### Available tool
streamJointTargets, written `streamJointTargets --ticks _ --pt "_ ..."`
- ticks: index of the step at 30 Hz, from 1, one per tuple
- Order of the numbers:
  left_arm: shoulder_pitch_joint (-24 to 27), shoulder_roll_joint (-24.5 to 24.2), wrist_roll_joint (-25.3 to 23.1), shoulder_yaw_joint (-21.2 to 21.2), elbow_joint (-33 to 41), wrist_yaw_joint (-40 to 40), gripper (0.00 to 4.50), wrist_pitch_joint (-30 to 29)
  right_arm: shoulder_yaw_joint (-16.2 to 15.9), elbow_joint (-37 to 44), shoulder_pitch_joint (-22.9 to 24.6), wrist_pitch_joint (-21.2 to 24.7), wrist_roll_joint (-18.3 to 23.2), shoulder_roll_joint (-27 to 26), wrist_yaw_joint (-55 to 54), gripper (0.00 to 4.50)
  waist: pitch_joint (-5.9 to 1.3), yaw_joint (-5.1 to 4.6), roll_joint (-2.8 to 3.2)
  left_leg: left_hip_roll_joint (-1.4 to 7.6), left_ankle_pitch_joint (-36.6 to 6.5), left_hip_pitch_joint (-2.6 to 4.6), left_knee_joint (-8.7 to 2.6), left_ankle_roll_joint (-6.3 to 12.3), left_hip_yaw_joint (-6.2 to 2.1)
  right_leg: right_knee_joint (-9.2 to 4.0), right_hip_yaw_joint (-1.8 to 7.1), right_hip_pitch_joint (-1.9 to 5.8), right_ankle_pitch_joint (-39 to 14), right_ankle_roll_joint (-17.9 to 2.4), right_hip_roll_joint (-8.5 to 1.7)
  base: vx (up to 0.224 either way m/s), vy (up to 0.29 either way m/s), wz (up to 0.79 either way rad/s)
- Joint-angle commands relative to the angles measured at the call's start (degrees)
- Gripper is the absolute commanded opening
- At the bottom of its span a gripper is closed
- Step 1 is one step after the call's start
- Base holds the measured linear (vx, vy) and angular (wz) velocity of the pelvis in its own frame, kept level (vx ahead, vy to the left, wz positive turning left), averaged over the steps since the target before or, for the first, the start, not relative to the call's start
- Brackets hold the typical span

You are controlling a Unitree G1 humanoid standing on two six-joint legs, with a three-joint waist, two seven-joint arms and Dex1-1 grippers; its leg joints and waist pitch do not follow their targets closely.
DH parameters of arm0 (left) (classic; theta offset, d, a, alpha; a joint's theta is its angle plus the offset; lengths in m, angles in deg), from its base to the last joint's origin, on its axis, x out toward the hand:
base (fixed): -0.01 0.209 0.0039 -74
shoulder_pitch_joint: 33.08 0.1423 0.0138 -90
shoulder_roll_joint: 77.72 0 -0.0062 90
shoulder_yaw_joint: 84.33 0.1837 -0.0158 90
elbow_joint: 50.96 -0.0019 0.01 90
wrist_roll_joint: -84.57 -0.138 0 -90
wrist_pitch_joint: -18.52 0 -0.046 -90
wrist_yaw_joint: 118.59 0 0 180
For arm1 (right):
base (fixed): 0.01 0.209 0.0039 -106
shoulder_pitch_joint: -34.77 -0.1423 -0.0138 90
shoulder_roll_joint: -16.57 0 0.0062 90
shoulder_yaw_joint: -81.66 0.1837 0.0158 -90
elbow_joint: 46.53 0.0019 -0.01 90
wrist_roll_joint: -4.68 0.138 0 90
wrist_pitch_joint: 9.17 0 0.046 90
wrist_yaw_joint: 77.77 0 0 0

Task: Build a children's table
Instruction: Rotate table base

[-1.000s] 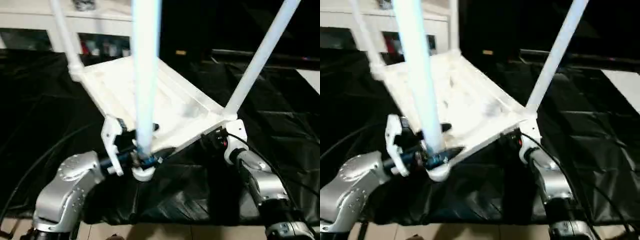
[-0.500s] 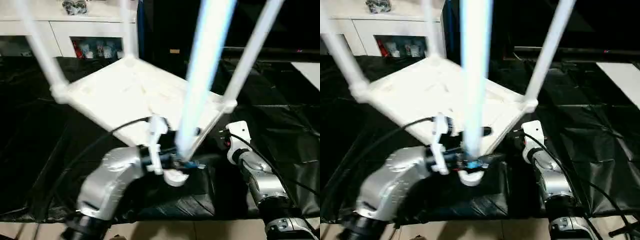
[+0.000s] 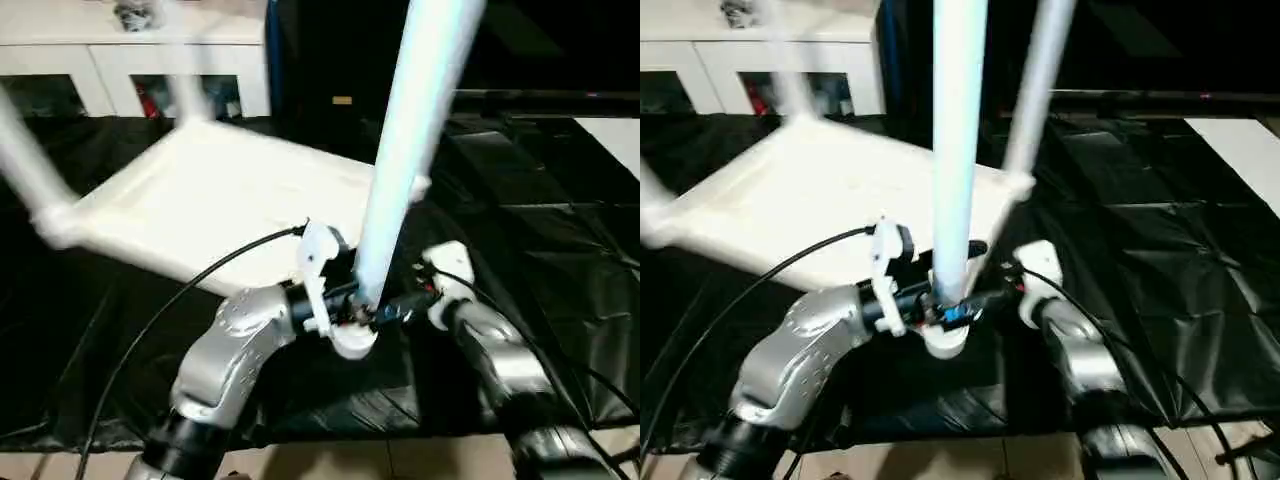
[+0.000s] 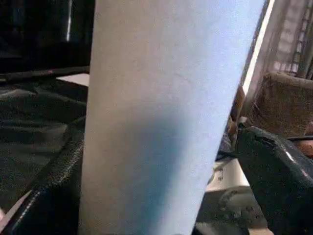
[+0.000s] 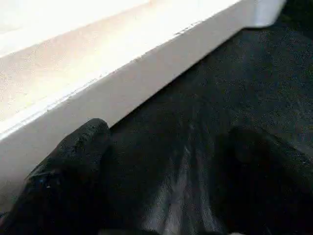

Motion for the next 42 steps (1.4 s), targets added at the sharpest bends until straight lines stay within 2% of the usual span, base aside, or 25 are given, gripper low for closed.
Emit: streamJointTargets --ticks 1,3,6,7,12,13,14,15,16,17,18,19,20,21,23,24,25,26,27,29,32,33,34,36,42 --pt "-1.39 1.69 -1.83 2.85 -0.65 -1.19 4.49 1.85 -2.31 -0.64 -2.24 -1.84 -0.48 -2.28 0.84 4.5 -3.74 0.83 -0.14 0.48 -10.13 -0.02 -3.72 2.51 0.36 -3.67 1.35 3.18 -5.81 -13.87 -2.02 0.0 0.0 0.0" --pt "-2.09 1.85 -5.22 2.39 -2.97 -4.79 4.49 3.52 -1.66 -2.05 -2.81 -2.67 -1.36 -1.38 -1.36 4.5 -3.74 0.95 -0.42 0.48 -9.38 -0.02 -3.72 2.88 0.38 -3.63 1.31 3.18 -4.89 -13.87 -1.98 0.0 0.0 0.0" --pt "-3.09 1.54 -7.99 1.83 -5.51 -7.53 4.49 4.85 -0.85 -3.41 -3.25 -3.34 -1.67 -0.41 -2.88 4.5 -3.71 1.15 -0.35 0.39 -9.66 0.1 -3.64 2.71 0.45 -3.6 1.36 3.21 -5.34 -13.51 -2.02 0.0 0.0 0.0" --pt "-3.64 0.98 -8.45 1.22 -6.62 -7.74 4.49 5.22 -0.23 -3.94 -3.33 -3.71 -1.58 0.28 -3.15 4.5 -3.69 1.27 -0.61 0.35 -9.9 -0.05 -3.72 2.73 0.43 -3.7 1.32 3.29 -6.47 -13.04 -2.15 0.0 0.0 0.0" --pt "-4.56 -2.37 -7.29 -0.57 -7.57 -4.52 4.49 4.79 1.31 -2.85 -1.96 -4.19 -0.26 3.65 0.28 4.5 -3.8 2.33 -0.13 0.33 -9.79 0.3 -3.57 2.65 0.5 -3.52 1.34 3.04 -5.83 -12.97 -2.03 0.0 0.0 0.0" --pt "-4.61 -5.33 -6.74 -0.66 -8.14 -0.45 4.49 5.45 -0.01 -0.06 -0.11 -4.03 0.01 5.87 5.52 4.5 -3.87 2.64 0.33 0.22 -10.1 0.37 -3.52 2.81 0.43 -3.51 1.28 3.05 -5.23 -12.97 -1.94 0.0 0.0 0.0" --pt "-4.65 -5.81 -6.65 -0.64 -8.33 0.24 4.49 5.54 -0.27 0.52 0.22 -3.9 0.07 6.21 6.44 4.5 -3.84 2.62 0.17 0.4 -10.27 0.42 -3.54 2.98 0.53 -3.57 1.35 2.96 -4.78 -13.02 -1.89 0.0 0.0 0.0" --pt "-5.02 -8.7 -6.31 -0.56 -9.78 4.27 4.49 6.12 -1.84 4.18 2.32 -3.1 0.36 8.39 11.68 4.5 -3.8 2.86 0.49 0.27 -10.61 0.34 -3.56 3.1 0.42 -3.45 1.28 3.06 -4.4 -13.2 -1.81 0.0 0.0 0.0" --pt "-5.44 -10.69 -6.49 -0.48 -11.17 6.71 4.49 6.83 -2.86 6.8 3.79 -2.54 0.5 9.96 14.9 4.5 -3.74 2.99 0.17 0.25 -10.9 0.32 -3.62 3.53 0.42 -3.51 1.33 3.11 -4.14 -12.81 -1.7 0.0 0.0 0.0" --pt "-5.44 -10.69 -6.49 -0.48 -11.17 6.71 4.49 6.83 -2.86 6.8 3.79 -2.54 0.5 9.96 14.9 4.5 -3.79 3.09 0.25 0.29 -10.89 0.35 -3.66 3.57 0.35 -3.4 1.29 3.12 -4.09 -12.81 -1.73 0.0 0.0 0.0" --pt "-6.86 -14.14 -7.48 0.26 -14.46 11.34 4.49 8.76 -4.44 10.83 5.96 -1.41 0.59 12.91 19.19 4.5 -3.85 3.14 0.64 0.29 -11.04 0.4 -3.64 3.46 0.32 -3.34 1.29 3.01 -4.17 -12.94 -1.79 0.0 0.0 0.0" --pt "-7.32 -14.91 -7.78 0.48 -15.37 12.34 4.33 9.06 -4.84 11.74 6.47 -1.28 0.56 13.67 20.16 4.5 -3.71 3.22 0.52 0.35 -11.76 0.48 -3.76 3.22 0.33 -3.5 1.32 3.05 -4.9 -12.93 -1.8 0.0 0.0 0.0" --pt "-9.15 -17.31 -9.31 1.39 -18.96 15.37 4.23 11.04 -5.92 14.44 8.02 -0.77 0.42 16.26 23.13 4.5 -3.67 3.53 1.02 0.23 -12.01 0.51 -3.79 2.97 0.24 -3.61 1.24 3.06 -5.66 -12.76 -1.73 0.0 0.0 0.0" --pt "-9.15 -17.31 -9.31 1.39 -18.96 15.37 4.16 11.04 -5.92 14.44 8.02 -0.77 0.42 16.26 23.13 4.5 -3.75 3.59 0.82 0.37 -12.74 0.81 -3.69 2.84 0.4 -3.61 1.32 2.88 -5.86 -13.01 -1.71 0.0 0.0 0.0" --pt "-11.5 -18.88 -11.19 2.19 -23.24 17.66 4.02 13.46 -6.48 17.08 9.42 -0.1 0.61 18.85 25.67 4.5 -3.61 3.79 0.71 0.35 -13.32 0.68 -3.8 2.69 0.41 -3.8 1.31 2.96 -7.14 -13.02 -1.81 0.0 0.0 0.0" --pt "-13.16 -19.42 -12.19 2.73 -26.01 18.98 3.88 14.8 -6.33 18.66 10.05 0.8 1.17 20.13 26.95 4.5 -3.64 3.82 1.17 0.43 -13.41 0.69 -3.79 2.44 0.33 -3.7 1.37 2.94 -7.21 -13.2 -2.03 0.0 0.0 0.0" --pt "-16.1 -20.31 -13.45 3.93 -30.76 21.84 3.88 16.34 -5.73 23.16 11.77 3.9 3.02 22.19 29.79 4.5 -3.46 4.04 0.7 0.16 -13.67 0.61 -3.87 2.72 0.44 -4.17 1.4 3.13 -9.14 -12.54 -1.78 0.0 0.0 0.0" --pt "-16.98 -20.5 -13.92 4.33 -32.24 22.59 3.76 17.05 -5.68 24.83 12.46 4.9 3.63 22.89 30.79 4.5 -3.73 4.56 0.84 0.48 -13.34 0.87 -3.72 3.0 0.38 -3.82 1.52 2.99 -8.5 -12.55 -2.03 0.0 0.0 0.0" --pt "-17.85 -20.66 -14.33 4.7 -33.78 23.38 3.66 17.87 -5.64 26.67 13.24 5.93 4.16 23.61 31.88 4.5 -3.69 4.64 0.74 0.48 -12.63 0.51 -3.79 3.08 0.3 -3.72 1.47 3.18 -7.95 -12.7 -2.17 0.0 0.0 0.0" --pt "-19.88 -20.46 -15.25 5.4 -37.54 24.4 3.59 19.3 -5.84 30.08 14.75 8.19 5.36 25.37 34.35 4.5 -3.75 4.95 1.56 0.45 -12.61 0.49 -3.7 2.96 0.22 -3.87 1.44 3.17 -7.95 -12.53 -2.24 0.0 0.0 0.0" --pt "-22.54 -19.9 -15.97 5.86 -43.15 26.8 3.28 20.9 -5.97 35.13 17.02 11.57 7.51 27.67 36.99 4.5 -3.97 5.29 1.27 0.42 -11.36 0.3 -3.48 3.42 0.27 -3.57 1.43 3.39 -5.75 -13.65 -2.3 0.0 0.0 0.0" --pt "-23.25 -19.8 -16.35 6.1 -44.77 27.66 3.22 21.4 -5.97 36.17 17.56 12.19 7.96 28.17 37.47 4.5 -3.95 5.18 2.18 0.53 -12.19 0.4 -3.55 3.14 0.26 -3.96 1.38 3.14 -6.4 -13.89 -2.38 0.0 0.0 0.0" --pt "-24.87 -19.08 -17.29 6.02 -48.61 28.28 3.14 23.05 -6.05 38.33 18.69 13.49 8.44 29.13 37.93 4.5 -3.94 5.17 2.35 0.41 -12.48 0.31 -3.44 2.96 0.18 -3.82 1.33 3.22 -6.41 -14.09 -2.3 0.0 0.0 0.0" --pt "-26.27 -18.47 -17.72 5.99 -51.88 29.29 2.88 24.2 -5.9 40.27 19.53 14.89 8.82 29.59 37.93 4.5 -3.95 5.38 2.1 0.24 -12.38 0.3 -3.42 2.92 0.22 -3.99 1.35 3.42 -7.4 -13.85 -2.33 0.0 0.0 0.0" --pt "-29.59 -17.07 -18.82 5.54 -59.14 29.67 2.43 26.42 -5.62 43.68 20.8 18.13 9.69 30.24 37.88 4.5 -3.94 5.56 2.51 0.38 -12.28 0.17 -3.52 2.4 0.07 -4.19 1.3 3.4 -9.71 -13.38 -2.52 0.0 0.0 0.0"
